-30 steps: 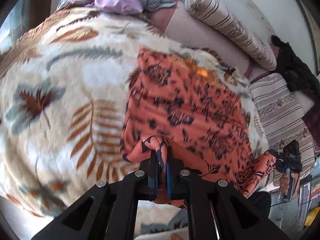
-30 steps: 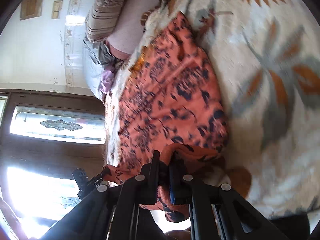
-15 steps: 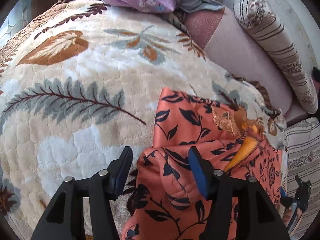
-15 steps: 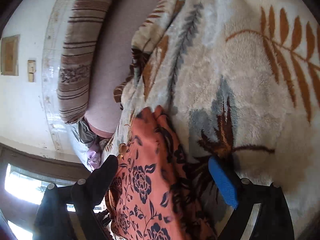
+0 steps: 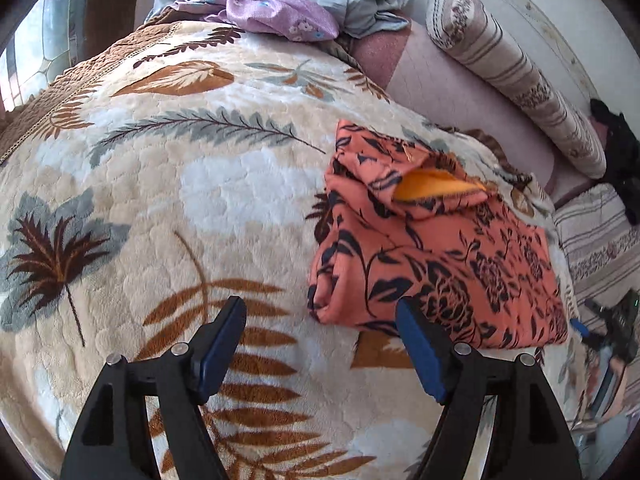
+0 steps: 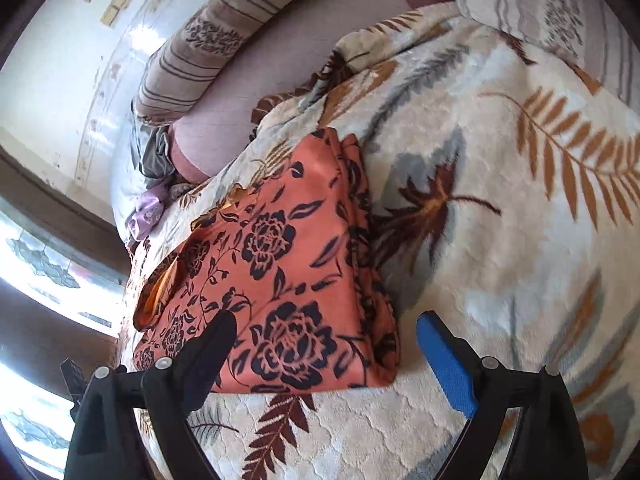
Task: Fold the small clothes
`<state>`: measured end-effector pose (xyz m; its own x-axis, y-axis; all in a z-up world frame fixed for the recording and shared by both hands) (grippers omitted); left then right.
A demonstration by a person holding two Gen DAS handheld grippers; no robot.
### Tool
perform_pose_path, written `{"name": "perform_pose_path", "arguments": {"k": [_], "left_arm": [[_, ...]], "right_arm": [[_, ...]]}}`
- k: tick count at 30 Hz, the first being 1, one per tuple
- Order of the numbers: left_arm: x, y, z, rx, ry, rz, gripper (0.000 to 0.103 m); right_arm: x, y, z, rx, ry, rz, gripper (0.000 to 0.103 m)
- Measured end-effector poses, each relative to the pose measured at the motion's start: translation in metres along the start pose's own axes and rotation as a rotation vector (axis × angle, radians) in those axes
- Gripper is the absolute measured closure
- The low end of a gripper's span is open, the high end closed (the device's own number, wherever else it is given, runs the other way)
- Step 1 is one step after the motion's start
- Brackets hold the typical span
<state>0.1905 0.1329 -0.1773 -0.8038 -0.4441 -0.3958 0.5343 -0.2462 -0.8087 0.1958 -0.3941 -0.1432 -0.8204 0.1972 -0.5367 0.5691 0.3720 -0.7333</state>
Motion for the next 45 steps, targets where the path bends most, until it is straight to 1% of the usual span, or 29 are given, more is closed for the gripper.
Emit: {"name": "perform_pose_path", "arguments": {"k": [2,3,4,5,6,8,11,12,14,15,17,19,20,22,24,26,28,30,32,34,35,36,40,42,43,44,45], "left_arm": [[-0.002,0.008,0.002,-0.012,0.016,-0.007,0.025],[-0.006,0.012,0.005,-0.009,0.015,-0.006,0.025],[-0.011,0.015,0.006,-0.007,0.012,-0.003,0.025],[-0.017,0.019,0.009,-0.004,0.006,0.001,0.025],[-0.022,0.022,0.012,0.006,0.0,0.003,0.025],[-0.029,0.029,0.018,0.013,-0.002,0.002,0.025],[-0.037,0.039,0.025,0.009,0.028,0.001,0.025],[-0.039,0.041,0.027,0.007,0.04,0.002,0.025],[-0.042,0.046,0.03,0.006,0.062,0.0,0.025],[-0.043,0.048,0.03,0.004,0.064,-0.003,0.025],[-0.047,0.051,0.029,0.0,0.056,-0.004,0.025],[-0.052,0.05,0.03,0.007,0.044,0.0,0.025],[-0.055,0.05,0.032,0.011,0.044,0.002,0.025],[-0.06,0.05,0.037,0.016,0.058,0.004,0.025],[-0.062,0.051,0.044,0.017,0.098,-0.011,0.025],[-0.064,0.05,0.048,-0.011,0.161,-0.02,0.025],[-0.062,0.046,0.048,-0.019,0.222,-0.045,0.025],[-0.06,0.039,0.046,-0.022,0.294,-0.045,0.025],[-0.062,0.036,0.041,-0.074,0.378,-0.026,0.025],[-0.069,0.042,0.039,-0.133,0.452,-0.01,0.025],[-0.072,0.048,0.042,-0.146,0.489,-0.023,0.026],[-0.074,0.054,0.047,-0.154,0.523,-0.036,0.026],[-0.079,0.072,0.074,-0.156,0.66,-0.023,0.026],[-0.082,0.081,0.085,-0.141,0.679,-0.022,0.035],[-0.085,0.084,0.089,-0.123,0.661,-0.028,0.055],[-0.089,0.088,0.091,-0.105,0.615,-0.039,0.076],[-0.094,0.091,0.092,-0.087,0.559,-0.043,0.083]], "right_arm": [[-0.023,0.012,-0.002,0.033,-0.05,0.0,0.011],[-0.033,0.019,-0.001,0.047,-0.066,-0.006,0.014],[-0.042,0.028,0.0,0.06,-0.079,-0.02,0.018],[-0.048,0.039,0.002,0.074,-0.092,-0.042,0.028],[-0.054,0.049,0.005,0.095,-0.1,-0.059,0.034],[-0.061,0.07,0.011,0.134,-0.113,-0.099,0.034],[-0.067,0.086,0.023,0.185,-0.118,-0.114,0.034],[-0.069,0.088,0.025,0.194,-0.119,-0.111,0.034],[-0.068,0.095,0.027,0.183,-0.117,-0.13,0.034],[-0.067,0.1,0.026,0.182,-0.128,-0.142,0.042],[-0.067,0.1,0.023,0.22,-0.158,-0.151,0.073],[-0.07,0.093,0.017,0.261,-0.191,-0.141,0.089],[-0.072,0.089,0.014,0.275,-0.21,-0.132,0.091],[-0.074,0.085,0.01,0.296,-0.237,-0.13,0.091],[-0.074,0.083,0.011,0.3,-0.236,-0.13,0.092],[-0.074,0.083,0.015,0.296,-0.228,-0.13,0.092],[-0.072,0.084,0.018,0.288,-0.219,-0.138,0.092],[-0.071,0.086,0.02,0.284,-0.221,-0.137,0.092],[-0.07,0.087,0.02,0.277,-0.217,-0.135,0.092],[-0.07,0.088,0.02,0.276,-0.215,-0.134,0.092],[-0.069,0.088,0.02,0.277,-0.212,-0.134,0.092],[-0.069,0.088,0.021,0.278,-0.211,-0.134,0.092],[-0.069,0.091,0.022,0.283,-0.211,-0.14,0.092],[-0.07,0.091,0.022,0.281,-0.209,-0.138,0.092],[-0.07,0.091,0.021,0.279,-0.209,-0.137,0.092],[-0.071,0.091,0.021,0.277,-0.209,-0.136,0.092],[-0.071,0.091,0.021,0.274,-0.206,-0.134,0.092]]}}
Point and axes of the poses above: each gripper's, at about its wrist camera, not at the fingertips, and y roughly the way its jaws point, z to its right, x to its underside, the point moved 9 cm from there along y, roughly the way its jaws point, and after that the axes turned 15 degrees about -y, right-handed, at the moved point
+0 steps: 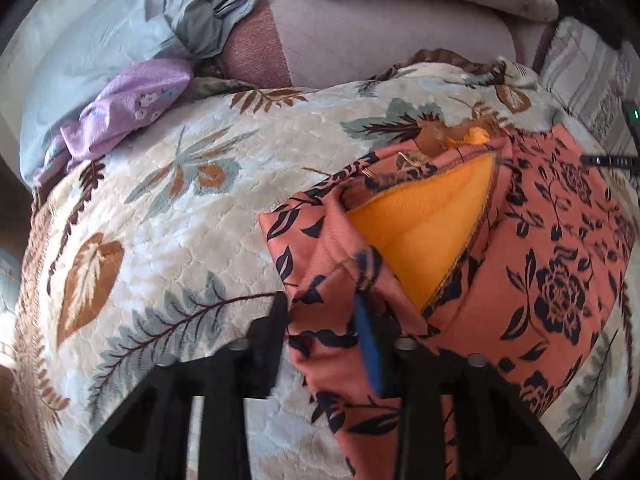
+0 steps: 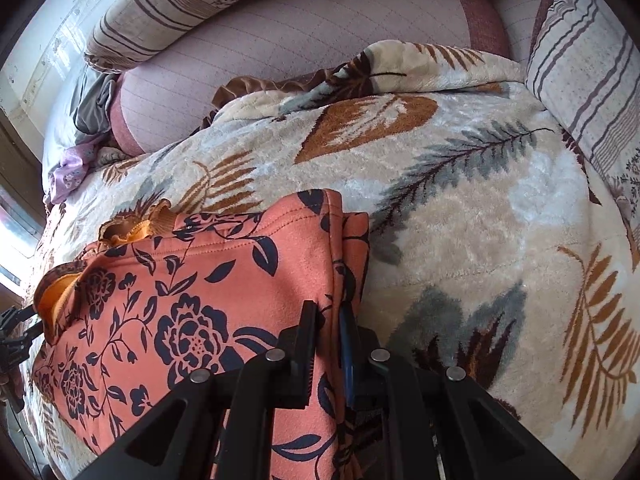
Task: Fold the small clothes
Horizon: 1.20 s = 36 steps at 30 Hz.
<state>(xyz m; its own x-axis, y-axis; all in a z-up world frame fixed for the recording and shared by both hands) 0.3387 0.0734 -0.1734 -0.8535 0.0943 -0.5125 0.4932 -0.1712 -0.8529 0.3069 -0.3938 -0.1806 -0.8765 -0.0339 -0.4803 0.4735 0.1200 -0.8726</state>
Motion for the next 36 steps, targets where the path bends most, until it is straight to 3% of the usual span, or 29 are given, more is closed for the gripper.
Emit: {"name": "perform_pose_path", "arguments": {"k": [1,2,8,12,17,18,20,22,25,28,29,30,31,36], "left_arm": [[-0.005,0.002,-0.003,0.012,-0.047,0.01,0.092],[-0.008,0.005,-0.005,0.017,-0.081,0.019,0.094],[-0.01,0.013,-0.009,0.055,-0.17,0.039,0.095],[-0.016,0.012,-0.012,0.088,-0.227,0.048,0.095],[-0.02,0.014,-0.008,0.094,-0.256,0.054,0.094],[-0.021,0.014,-0.008,0.101,-0.269,0.056,0.093],[-0.023,0.014,-0.006,0.103,-0.276,0.061,0.08],[-0.024,0.015,-0.002,0.099,-0.268,0.071,0.073],[-0.025,0.013,-0.001,0.094,-0.268,0.076,0.072],[-0.024,-0.001,-0.003,0.104,-0.248,0.107,0.068],[-0.022,-0.006,-0.005,0.105,-0.228,0.115,0.053],[-0.019,-0.01,-0.008,0.095,-0.208,0.117,0.044],[-0.016,-0.012,-0.011,0.084,-0.186,0.121,0.036],[-0.01,-0.002,-0.009,0.005,-0.04,0.113,0.036]], "right_arm": [[0.0,0.0,0.0,-0.006,0.006,-0.001,0.092],[0.0,0.0,0.001,-0.017,0.015,0.0,0.092],[-0.007,-0.004,0.01,-0.085,0.088,0.046,0.091],[-0.018,-0.007,0.005,-0.081,0.058,0.083,0.091],[-0.029,0.006,0.003,-0.018,0.004,0.062,0.091],[-0.03,0.006,0.002,-0.017,0.001,0.065,0.091],[-0.029,0.01,0.0,-0.02,-0.007,0.047,0.091],[-0.025,0.016,-0.001,-0.003,-0.033,0.019,0.09],[-0.023,0.019,0.001,-0.001,-0.019,0.012,0.087],[-0.023,0.014,0.003,-0.024,0.017,0.033,0.074],[-0.022,0.013,0.003,-0.027,0.015,0.036,0.054],[-0.022,0.011,0.003,-0.024,0.01,0.043,0.025],[-0.022,0.007,0.003,-0.02,0.006,0.063,0.019],[-0.026,0.0,-0.001,-0.042,0.001,0.095,0.019]]}}
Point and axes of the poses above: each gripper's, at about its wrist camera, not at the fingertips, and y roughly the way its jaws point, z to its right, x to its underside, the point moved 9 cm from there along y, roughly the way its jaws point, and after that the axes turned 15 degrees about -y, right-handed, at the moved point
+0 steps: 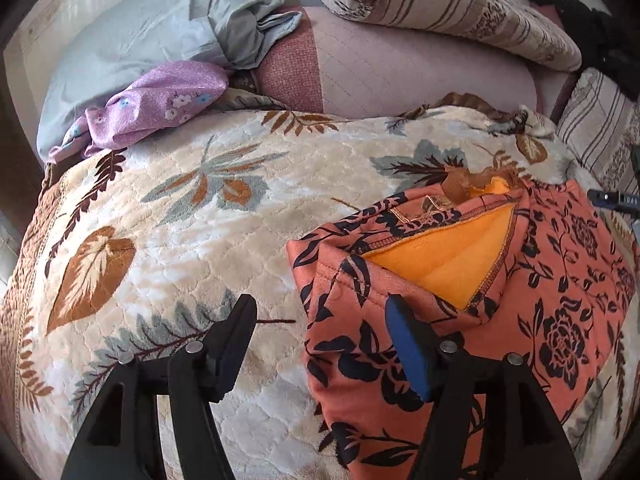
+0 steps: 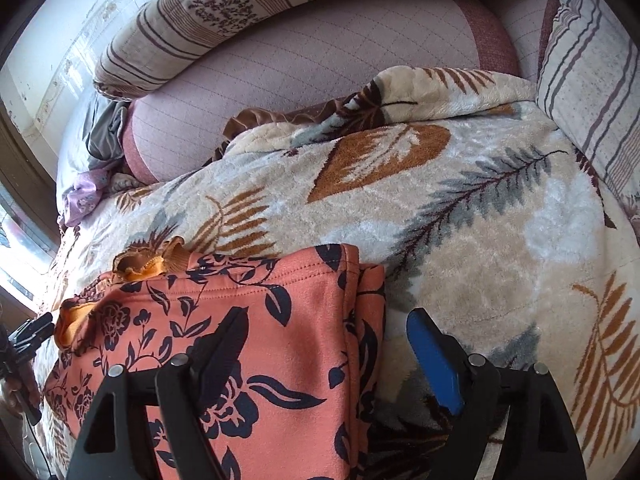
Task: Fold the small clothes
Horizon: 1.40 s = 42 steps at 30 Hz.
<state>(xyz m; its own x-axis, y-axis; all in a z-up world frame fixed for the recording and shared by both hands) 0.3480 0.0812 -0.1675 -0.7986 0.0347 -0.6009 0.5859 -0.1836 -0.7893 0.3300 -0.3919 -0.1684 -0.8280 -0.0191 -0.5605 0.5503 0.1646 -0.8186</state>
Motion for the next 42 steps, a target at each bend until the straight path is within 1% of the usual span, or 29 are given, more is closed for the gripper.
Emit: {"name": "perform_pose_path", "arguments": {"k": [3,4,5,6,7,8,9,10,11,12,13,15,18,20,21,22,23,24,25,26,27,28,29,31,33,34,36,38,42], "left_arm": [[0.002,0.01,0.016,-0.022,0.112,-0.008,0.037],[0.003,0.013,0.021,-0.028,0.143,-0.008,0.047],[0.003,0.016,0.025,-0.036,0.162,-0.015,0.067],[0.003,0.021,0.026,-0.05,0.171,-0.028,0.082],[0.003,0.025,0.026,-0.076,0.174,-0.034,0.103],[0.002,0.026,0.027,-0.089,0.177,-0.025,0.103],[0.001,0.026,0.027,-0.09,0.172,-0.018,0.103],[0.0,0.025,0.028,-0.091,0.164,-0.016,0.103],[-0.003,0.022,0.028,-0.097,0.157,0.002,0.103],[-0.006,0.017,0.028,-0.102,0.15,0.024,0.103],[-0.01,0.011,0.027,-0.105,0.136,0.046,0.103],[-0.02,-0.005,0.025,-0.099,0.099,0.096,0.103],[-0.036,-0.033,0.022,-0.073,0.049,0.186,0.103],[-0.045,-0.043,0.019,-0.07,0.016,0.228,0.103],[-0.049,-0.043,0.018,-0.065,0.004,0.235,0.103],[-0.05,-0.037,0.018,-0.053,-0.004,0.215,0.103],[-0.049,-0.03,0.017,-0.047,-0.012,0.187,0.103],[-0.046,-0.024,0.015,-0.043,-0.021,0.175,0.103],[-0.042,-0.019,0.015,-0.022,-0.027,0.156,0.103],[-0.035,-0.015,0.015,-0.002,-0.027,0.121,0.103],[-0.027,-0.014,0.013,-0.002,-0.022,0.097,0.1],[-0.02,-0.015,0.01,-0.005,-0.005,0.089,0.086],[-0.013,-0.018,0.008,-0.011,0.021,0.094,0.061],[-0.003,-0.025,0.001,-0.057,0.073,0.121,0.039],[0.003,-0.028,0.001,-0.057,0.121,0.117,0.039],[0.004,-0.026,0.003,-0.056,0.136,0.105,0.039],[0.003,-0.019,0.008,-0.05,0.154,0.089,0.039],[0.004,-0.004,0.016,-0.043,0.174,0.05,0.039],[0.007,0.012,0.031,-0.064,0.234,0.043,0.039]], "right_arm": [[-0.002,0.002,-0.004,0.005,-0.024,-0.004,0.021],[-0.002,0.003,-0.004,0.011,-0.028,-0.007,0.021],[-0.002,0.004,-0.005,0.013,-0.031,-0.014,0.022],[-0.002,0.006,-0.005,0.013,-0.035,-0.023,0.03],[-0.001,0.01,-0.005,0.023,-0.044,-0.041,0.042],[0.002,0.013,-0.005,0.051,-0.057,-0.07,0.074],[0.004,0.015,-0.006,0.055,-0.068,-0.081,0.078],[0.005,0.017,-0.008,0.062,-0.082,-0.092,0.078],[0.006,0.016,-0.009,0.076,-0.1,-0.093,0.082],[0.005,0.014,-0.009,0.095,-0.114,-0.09,0.091],[0.004,0.01,-0.009,0.106,-0.117,-0.081,0.095],[0.001,0.0,-0.009,0.12,-0.122,-0.06,0.096],[-0.009,-0.024,-0.009,0.157,-0.141,0.008,0.097],[-0.018,-0.041,-0.006,0.174,-0.123,0.065,0.097],[-0.021,-0.047,-0.003,0.187,-0.111,0.088,0.097],[-0.022,-0.049,0.001,0.201,-0.101,0.096,0.097],[-0.023,-0.047,0.007,0.224,-0.088,0.088,0.098],[-0.02,-0.041,0.013,0.224,-0.066,0.069,0.098],[-0.015,-0.032,0.018,0.193,-0.038,0.04,0.098],[-0.01,-0.022,0.019,0.134,-0.016,0.019,0.098],[-0.004,-0.017,0.021,0.115,-0.005,0.004,0.098],[0.001,-0.014,0.023,0.111,0.009,0.004,0.097],[0.003,-0.015,0.024,0.095,0.033,0.019,0.094],[0.005,-0.021,0.028,0.09,0.085,0.051,0.094],[0.004,-0.028,0.029,0.081,0.112,0.084,0.094],[0.003,-0.029,0.027,0.071,0.117,0.084,0.094],[0.003,-0.027,0.021,0.058,0.103,0.061,0.094],[0.003,-0.023,0.015,0.046,0.09,0.04,0.094],[0.005,-0.016,0.011,0.032,0.094,0.014,0.094]]}}
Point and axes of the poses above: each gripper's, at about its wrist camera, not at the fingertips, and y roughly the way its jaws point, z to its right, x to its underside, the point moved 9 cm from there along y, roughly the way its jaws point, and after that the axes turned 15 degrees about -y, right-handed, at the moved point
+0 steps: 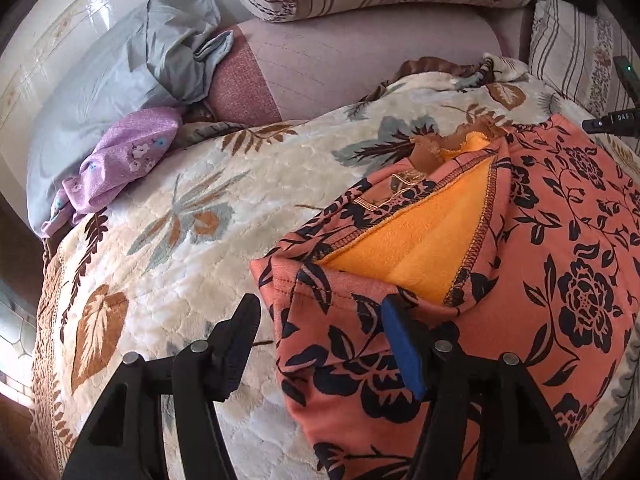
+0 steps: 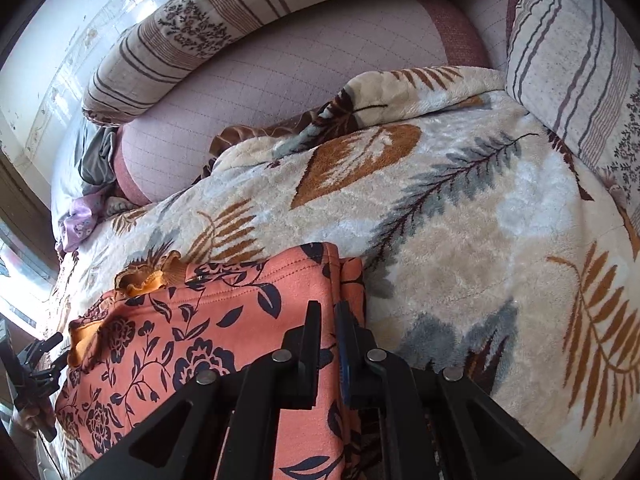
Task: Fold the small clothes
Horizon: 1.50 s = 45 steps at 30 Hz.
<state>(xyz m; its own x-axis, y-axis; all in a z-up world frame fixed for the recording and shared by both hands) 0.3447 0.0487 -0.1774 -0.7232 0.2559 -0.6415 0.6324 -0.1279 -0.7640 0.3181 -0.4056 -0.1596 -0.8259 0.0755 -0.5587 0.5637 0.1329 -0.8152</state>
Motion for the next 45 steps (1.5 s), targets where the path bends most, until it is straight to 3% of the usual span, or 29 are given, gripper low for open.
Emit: {"name": "perform_pose_path", "arguments": {"k": [2,4,5,6,7,8,11,15,20,21,22,23,26,30,33,35,37,39,41,42,45], "left_arm": [[-0.002,0.002,0.001,0.005,-0.017,0.002,0.039],[-0.003,0.003,-0.002,0.01,-0.046,-0.004,0.039],[-0.004,0.003,-0.003,0.013,-0.058,-0.004,0.039],[-0.004,0.004,-0.004,0.015,-0.069,-0.005,0.039],[-0.004,0.003,-0.005,0.019,-0.08,-0.007,0.039],[-0.004,0.003,-0.005,0.019,-0.088,-0.007,0.039],[-0.003,0.003,-0.005,0.015,-0.091,-0.008,0.04],[-0.003,0.003,-0.003,0.028,-0.103,-0.019,0.047],[-0.004,0.007,-0.002,0.022,-0.107,-0.031,0.084],[-0.005,0.007,-0.002,0.02,-0.111,-0.032,0.091],[-0.006,0.008,-0.002,0.015,-0.111,-0.034,0.099],[-0.008,0.008,-0.002,0.01,-0.108,-0.037,0.101],[-0.017,-0.001,-0.003,-0.014,-0.106,0.01,0.103],[-0.047,-0.033,-0.017,0.02,-0.199,0.124,0.103],[-0.053,-0.014,-0.029,-0.01,-0.232,0.095,0.103],[-0.044,0.007,-0.037,-0.03,-0.268,0.038,0.103],[-0.037,0.007,-0.043,0.002,-0.319,0.04,0.103],[-0.025,-0.005,-0.043,0.059,-0.325,0.041,0.092],[-0.013,-0.019,-0.04,0.055,-0.253,0.065,0.043],[-0.008,-0.025,-0.037,0.044,-0.205,0.079,0.038],[0.004,-0.025,-0.019,0.057,-0.078,0.033,0.038]], "right_arm": [[0.002,0.003,-0.001,-0.004,-0.012,-0.013,0.094],[0.004,0.006,0.001,-0.002,-0.007,-0.029,0.084],[0.004,0.006,0.002,-0.022,0.009,-0.027,0.055],[0.003,0.006,0.003,-0.05,0.037,-0.013,0.013],[0.002,0.002,0.004,-0.08,0.069,0.016,0.001],[0.0,-0.002,0.003,-0.115,0.091,0.04,0.001],[-0.003,-0.006,0.007,-0.123,0.106,0.045,0.003],[-0.005,-0.001,-0.001,-0.133,0.045,-0.012,0.03],[-0.003,0.022,-0.002,-0.089,0.0,-0.084,0.03],[-0.003,0.026,-0.004,-0.077,-0.027,-0.097,0.034],[-0.001,0.031,-0.008,-0.061,-0.064,-0.12,0.042],[0.003,0.037,-0.009,-0.028,-0.092,-0.155,0.067],[0.001,0.031,-0.013,0.041,-0.152,-0.144,0.094],[-0.009,-0.007,-0.021,0.09,-0.182,-0.041,0.096],[-0.013,-0.016,-0.01,0.137,-0.157,-0.006,0.096],[-0.006,-0.002,-0.001,0.12,-0.107,-0.032,0.096],[0.004,0.013,-0.001,0.08,-0.101,-0.075,0.096],[0.009,0.019,-0.001,0.053,-0.095,-0.075,0.094],[0.01,0.019,0.0,0.04,-0.08,-0.064,0.093],[0.01,0.019,0.001,0.036,-0.071,-0.059,0.093],[0.01,0.018,0.003,0.044,-0.063,-0.055,0.093]]}}
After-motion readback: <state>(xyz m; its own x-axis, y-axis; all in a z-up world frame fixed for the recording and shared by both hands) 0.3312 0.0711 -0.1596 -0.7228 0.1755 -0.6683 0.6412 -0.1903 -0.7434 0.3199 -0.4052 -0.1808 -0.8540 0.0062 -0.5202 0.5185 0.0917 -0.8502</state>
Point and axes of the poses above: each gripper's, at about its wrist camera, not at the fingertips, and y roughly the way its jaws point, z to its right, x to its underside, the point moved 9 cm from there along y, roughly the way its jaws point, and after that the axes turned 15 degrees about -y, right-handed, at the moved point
